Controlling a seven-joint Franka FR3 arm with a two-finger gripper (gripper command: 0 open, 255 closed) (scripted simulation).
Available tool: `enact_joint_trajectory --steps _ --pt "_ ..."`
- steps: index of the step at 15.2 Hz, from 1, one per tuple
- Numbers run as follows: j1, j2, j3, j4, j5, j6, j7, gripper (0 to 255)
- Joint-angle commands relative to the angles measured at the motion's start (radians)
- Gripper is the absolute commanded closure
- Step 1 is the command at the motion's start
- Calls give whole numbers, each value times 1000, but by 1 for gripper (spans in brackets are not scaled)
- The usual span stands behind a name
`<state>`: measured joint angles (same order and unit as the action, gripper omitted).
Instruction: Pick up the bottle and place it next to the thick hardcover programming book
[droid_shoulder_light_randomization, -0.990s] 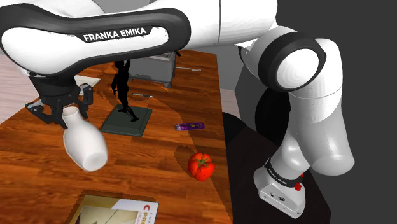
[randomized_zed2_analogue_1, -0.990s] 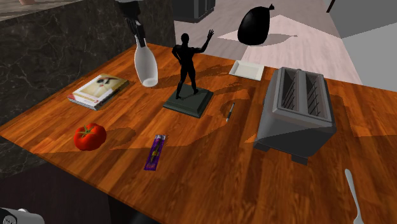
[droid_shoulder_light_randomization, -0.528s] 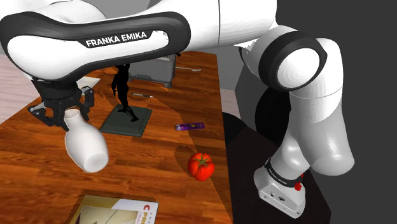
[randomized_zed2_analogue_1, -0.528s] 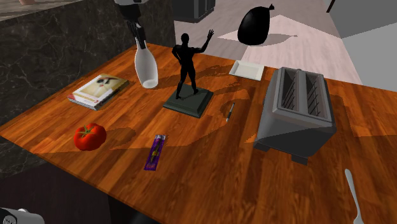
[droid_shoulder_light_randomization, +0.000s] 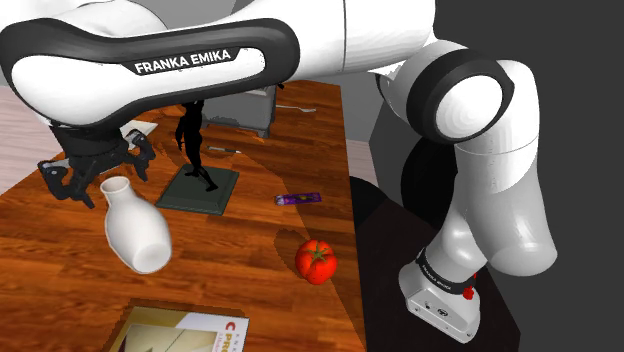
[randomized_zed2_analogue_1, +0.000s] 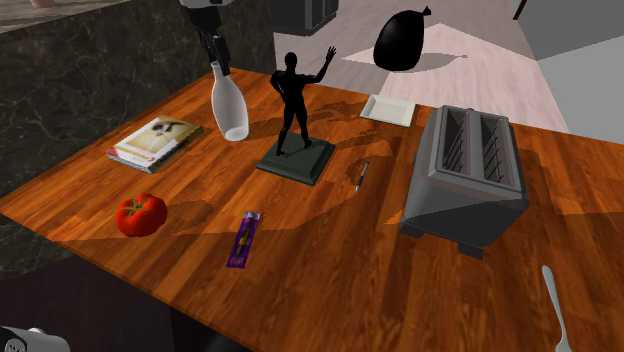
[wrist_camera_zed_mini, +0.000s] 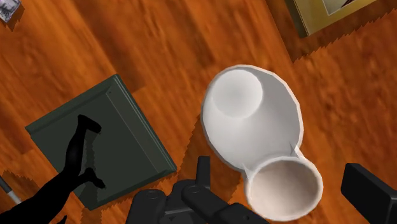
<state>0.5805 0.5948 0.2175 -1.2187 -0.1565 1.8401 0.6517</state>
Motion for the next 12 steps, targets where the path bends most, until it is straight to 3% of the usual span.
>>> enact_joint_trajectory --steps 1,4,12 --pt "2 -3 1 29 1 -32 -2 0" --pt "11 -1 2 127 3 -127 -7 0" --pt "11 -1 2 127 3 -127 -7 0"
